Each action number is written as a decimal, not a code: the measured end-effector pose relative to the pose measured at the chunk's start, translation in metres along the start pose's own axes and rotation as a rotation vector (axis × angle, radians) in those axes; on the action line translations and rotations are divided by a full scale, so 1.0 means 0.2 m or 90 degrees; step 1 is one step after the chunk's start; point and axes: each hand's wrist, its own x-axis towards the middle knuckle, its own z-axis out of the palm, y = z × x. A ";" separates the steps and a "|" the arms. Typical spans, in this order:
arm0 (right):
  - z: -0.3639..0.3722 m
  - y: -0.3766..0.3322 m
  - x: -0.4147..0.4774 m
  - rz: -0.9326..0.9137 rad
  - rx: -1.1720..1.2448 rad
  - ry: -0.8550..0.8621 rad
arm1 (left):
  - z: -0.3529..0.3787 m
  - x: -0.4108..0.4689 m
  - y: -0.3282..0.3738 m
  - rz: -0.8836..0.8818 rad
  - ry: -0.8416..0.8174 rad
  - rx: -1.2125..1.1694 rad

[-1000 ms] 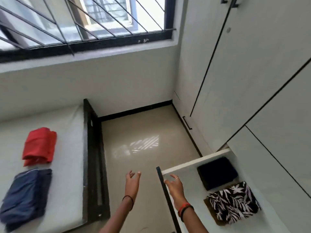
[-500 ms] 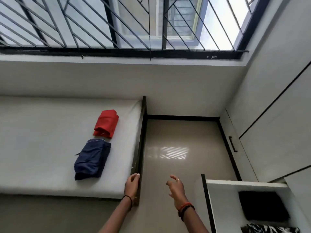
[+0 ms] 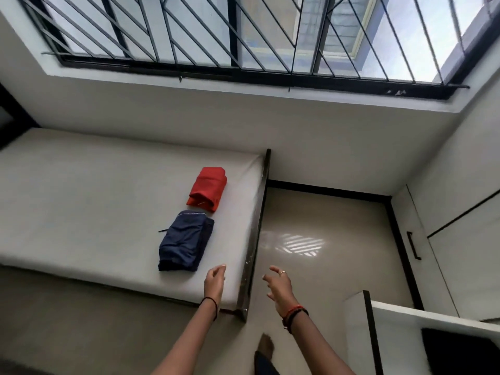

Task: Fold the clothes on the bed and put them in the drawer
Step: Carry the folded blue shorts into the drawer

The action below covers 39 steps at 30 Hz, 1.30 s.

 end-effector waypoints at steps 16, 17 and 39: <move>0.62 -0.36 0.53 0.010 -0.127 -0.085 | -0.25 0.63 0.32 -0.025 0.090 -0.034; 0.66 -0.38 0.58 0.019 -0.133 -0.095 | -0.27 0.68 0.33 -0.031 0.105 -0.036; 1.27 -0.13 1.38 0.192 -0.187 -0.182 | -0.75 1.89 0.33 0.027 0.140 0.347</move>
